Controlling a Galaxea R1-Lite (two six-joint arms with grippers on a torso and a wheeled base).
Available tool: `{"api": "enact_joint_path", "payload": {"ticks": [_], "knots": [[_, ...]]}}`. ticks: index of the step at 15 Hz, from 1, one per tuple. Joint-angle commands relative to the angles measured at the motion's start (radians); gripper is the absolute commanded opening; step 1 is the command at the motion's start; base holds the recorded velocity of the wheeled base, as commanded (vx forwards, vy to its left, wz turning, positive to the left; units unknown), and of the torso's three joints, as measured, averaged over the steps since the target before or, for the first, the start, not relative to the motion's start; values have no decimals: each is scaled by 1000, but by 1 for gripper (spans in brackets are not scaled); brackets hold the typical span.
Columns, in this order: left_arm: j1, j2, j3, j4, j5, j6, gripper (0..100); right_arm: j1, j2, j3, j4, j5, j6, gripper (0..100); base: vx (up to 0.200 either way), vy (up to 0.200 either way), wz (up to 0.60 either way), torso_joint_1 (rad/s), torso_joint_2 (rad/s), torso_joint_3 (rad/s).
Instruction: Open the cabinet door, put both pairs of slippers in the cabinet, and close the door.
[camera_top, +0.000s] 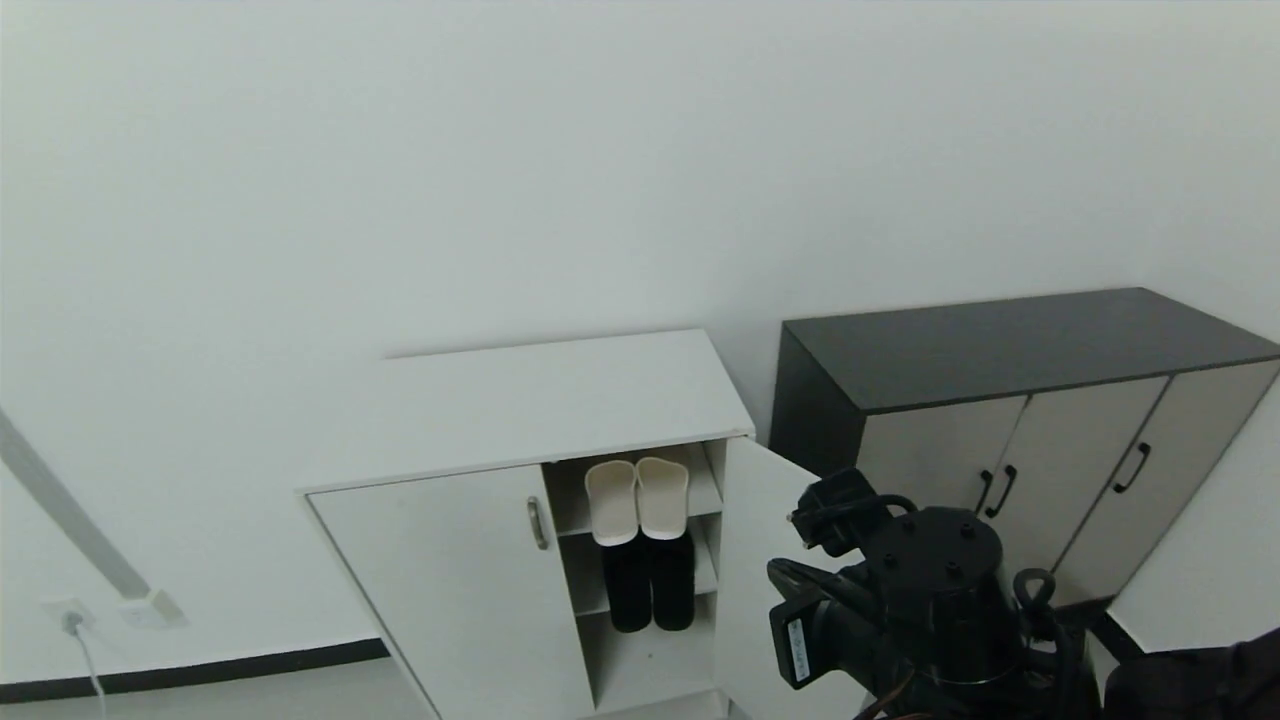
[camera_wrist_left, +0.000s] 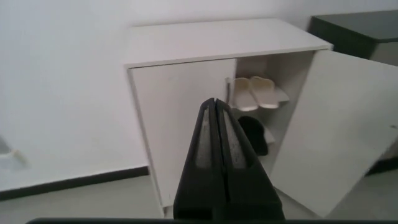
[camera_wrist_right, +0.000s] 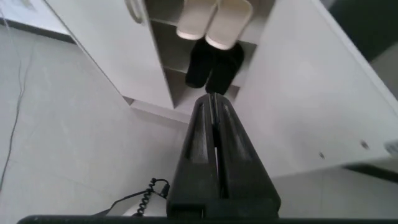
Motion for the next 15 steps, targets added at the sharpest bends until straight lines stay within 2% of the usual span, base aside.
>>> {"api": "enact_joint_path", "payload": {"ticks": [1,5,11,12,15], "knots": [[0,1,0,-1,1,0,0,-12,2,0,-12,-1,-1,0,0,0,0,0,0,0],[0,1,0,-1,1,-2,0,-17,5,0,-21,-1,-13,0,0,0,0,0,0,0],[0,1,0,-1,1,-2,0,-18,12,1,-28,-1,-14,0,-200,0,0,3,2,2],[0,1,0,-1,1,0,0,-20,13,1,-28,-2,-20,0,0,0,0,0,0,0],[0,1,0,-1,1,0,0,-87,45,-14,-63,-5,-57,0,0,0,0,0,0,0]]}}
